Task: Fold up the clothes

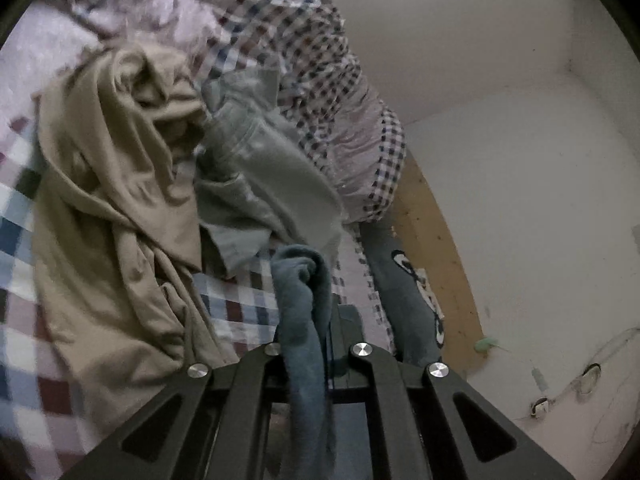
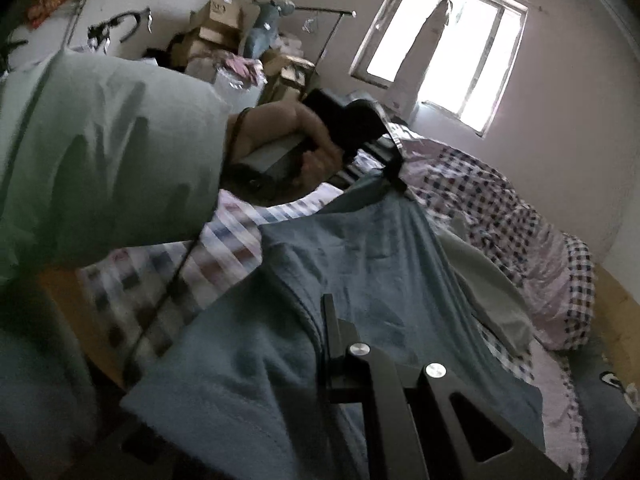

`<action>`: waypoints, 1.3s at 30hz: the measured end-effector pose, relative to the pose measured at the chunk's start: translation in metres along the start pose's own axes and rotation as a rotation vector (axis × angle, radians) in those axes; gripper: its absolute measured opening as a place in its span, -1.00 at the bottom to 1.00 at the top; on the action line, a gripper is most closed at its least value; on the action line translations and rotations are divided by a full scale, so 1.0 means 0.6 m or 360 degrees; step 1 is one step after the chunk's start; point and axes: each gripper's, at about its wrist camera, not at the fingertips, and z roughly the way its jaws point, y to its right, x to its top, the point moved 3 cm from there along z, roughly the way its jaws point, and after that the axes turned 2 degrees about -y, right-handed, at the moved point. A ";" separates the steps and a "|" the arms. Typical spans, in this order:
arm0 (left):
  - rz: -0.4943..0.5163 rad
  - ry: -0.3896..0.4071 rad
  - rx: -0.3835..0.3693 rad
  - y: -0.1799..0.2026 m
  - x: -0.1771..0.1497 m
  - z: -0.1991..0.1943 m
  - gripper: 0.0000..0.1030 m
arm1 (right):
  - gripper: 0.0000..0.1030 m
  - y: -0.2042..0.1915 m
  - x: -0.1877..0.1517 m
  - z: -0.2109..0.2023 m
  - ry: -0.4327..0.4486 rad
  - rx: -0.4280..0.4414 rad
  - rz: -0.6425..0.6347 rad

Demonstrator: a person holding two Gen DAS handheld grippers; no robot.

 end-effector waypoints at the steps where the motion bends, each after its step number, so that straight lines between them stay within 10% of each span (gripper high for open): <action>1: 0.0007 0.0023 -0.0013 0.015 0.005 -0.022 -0.94 | -0.97 -0.007 0.015 -0.008 0.0031 0.0026 0.0029; 11: -0.0043 -0.0016 0.0312 0.038 0.017 -0.057 -0.94 | -0.96 0.018 0.044 -0.012 0.0040 0.0221 0.0565; 18: 0.0030 -0.0050 0.0252 0.121 0.000 0.007 -0.94 | -0.96 0.078 0.003 -0.053 0.0051 0.0108 0.0724; 39: -0.0100 -0.0289 0.0387 0.175 -0.092 0.420 -0.94 | -0.97 0.340 -0.256 -0.134 -0.0070 -0.0126 0.1385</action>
